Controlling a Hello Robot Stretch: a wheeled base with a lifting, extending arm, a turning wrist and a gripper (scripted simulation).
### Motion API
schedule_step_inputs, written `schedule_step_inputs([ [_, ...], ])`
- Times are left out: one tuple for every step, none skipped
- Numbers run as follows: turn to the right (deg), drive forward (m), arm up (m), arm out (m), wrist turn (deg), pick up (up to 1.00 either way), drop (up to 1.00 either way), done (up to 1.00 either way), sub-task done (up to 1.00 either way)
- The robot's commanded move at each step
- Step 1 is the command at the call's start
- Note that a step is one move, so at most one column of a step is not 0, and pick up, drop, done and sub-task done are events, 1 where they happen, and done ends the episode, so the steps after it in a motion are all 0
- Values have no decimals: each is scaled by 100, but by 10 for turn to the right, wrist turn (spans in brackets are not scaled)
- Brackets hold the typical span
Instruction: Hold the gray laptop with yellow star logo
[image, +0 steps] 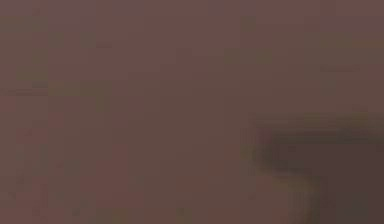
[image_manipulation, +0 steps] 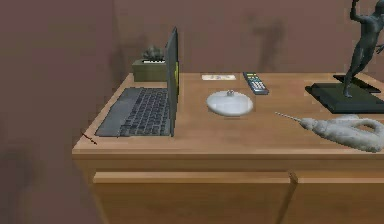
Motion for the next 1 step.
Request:
schedule_step_inputs([
  [0,0,50,0,0,0,0,0,0],
])
